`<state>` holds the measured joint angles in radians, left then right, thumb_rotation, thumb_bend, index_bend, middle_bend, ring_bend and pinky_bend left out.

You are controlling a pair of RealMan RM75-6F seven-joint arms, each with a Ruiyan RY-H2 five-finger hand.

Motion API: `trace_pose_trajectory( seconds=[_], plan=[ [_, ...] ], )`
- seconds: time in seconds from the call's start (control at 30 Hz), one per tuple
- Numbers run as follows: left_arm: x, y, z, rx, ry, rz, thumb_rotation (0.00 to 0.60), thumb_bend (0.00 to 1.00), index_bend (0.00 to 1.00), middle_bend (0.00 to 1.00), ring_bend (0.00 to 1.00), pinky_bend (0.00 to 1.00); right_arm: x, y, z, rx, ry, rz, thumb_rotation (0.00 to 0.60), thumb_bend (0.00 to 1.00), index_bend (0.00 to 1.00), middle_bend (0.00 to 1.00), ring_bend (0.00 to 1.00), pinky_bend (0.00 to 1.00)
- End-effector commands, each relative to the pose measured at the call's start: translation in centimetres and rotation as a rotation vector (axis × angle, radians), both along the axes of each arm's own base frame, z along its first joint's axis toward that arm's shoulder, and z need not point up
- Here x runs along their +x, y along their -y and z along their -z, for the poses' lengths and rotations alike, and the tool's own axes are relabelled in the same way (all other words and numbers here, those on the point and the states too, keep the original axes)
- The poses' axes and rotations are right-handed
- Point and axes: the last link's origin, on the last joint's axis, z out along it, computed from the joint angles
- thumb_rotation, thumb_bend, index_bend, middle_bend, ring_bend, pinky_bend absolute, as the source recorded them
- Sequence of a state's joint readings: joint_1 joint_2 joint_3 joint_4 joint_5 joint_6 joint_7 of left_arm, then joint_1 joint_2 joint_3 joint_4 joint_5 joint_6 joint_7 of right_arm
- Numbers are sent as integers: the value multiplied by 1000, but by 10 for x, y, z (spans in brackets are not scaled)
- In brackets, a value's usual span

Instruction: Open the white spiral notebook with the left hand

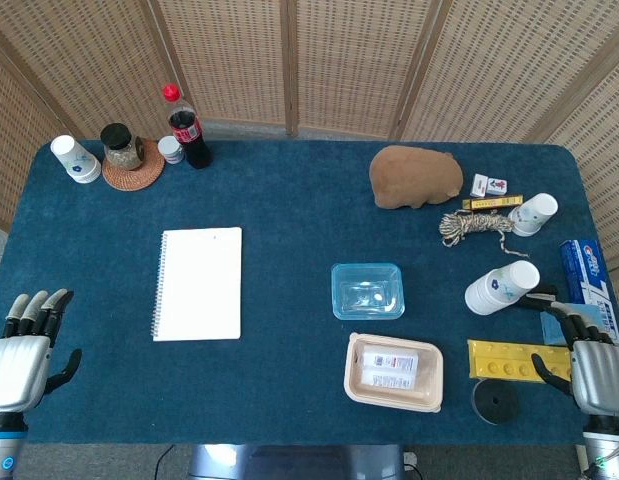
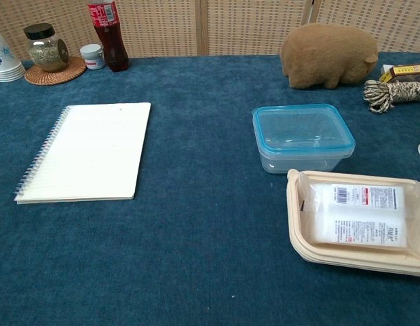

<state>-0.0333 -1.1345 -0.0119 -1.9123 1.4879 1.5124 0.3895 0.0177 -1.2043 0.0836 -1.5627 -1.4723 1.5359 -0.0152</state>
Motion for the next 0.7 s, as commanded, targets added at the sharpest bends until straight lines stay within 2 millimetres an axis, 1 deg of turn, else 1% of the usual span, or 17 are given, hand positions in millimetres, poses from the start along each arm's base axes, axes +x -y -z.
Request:
trace_pose_trajectory(
  seconds=[0.03,0.23,0.37,0.47,0.6,0.7],
  plan=[
    [0,-1,1,-4,-2,-1,600,340,99,124,75,0,0,1,1,2,-2,1,600,288,218,242,219,339],
    [-1,0,-1,-5,-4,-1,600,340,100,125,75,0,-1,2,4,12,4,2,600,289,218,242,220,339],
    [-1,2,-1,-22,-4,0,600,340,101,125,75,0,1,1,3,4,6,-3,600,287,218,242,219,339],
    [0,-1,1,-43,-2,10,600,341,100,125,75,0,1,-1,1,-1,8,2,600,288,218,242,219,340],
    [7,-11,10,-96,-2,43,600,342,92,118,73,0,-1,-6,-1,-8,11,12,600,287,218,241,219,340],
    [16,-25,25,-172,-21,71,600,343,66,101,65,0,-3,-9,-3,-14,13,20,600,289,218,241,220,339]
  ],
)
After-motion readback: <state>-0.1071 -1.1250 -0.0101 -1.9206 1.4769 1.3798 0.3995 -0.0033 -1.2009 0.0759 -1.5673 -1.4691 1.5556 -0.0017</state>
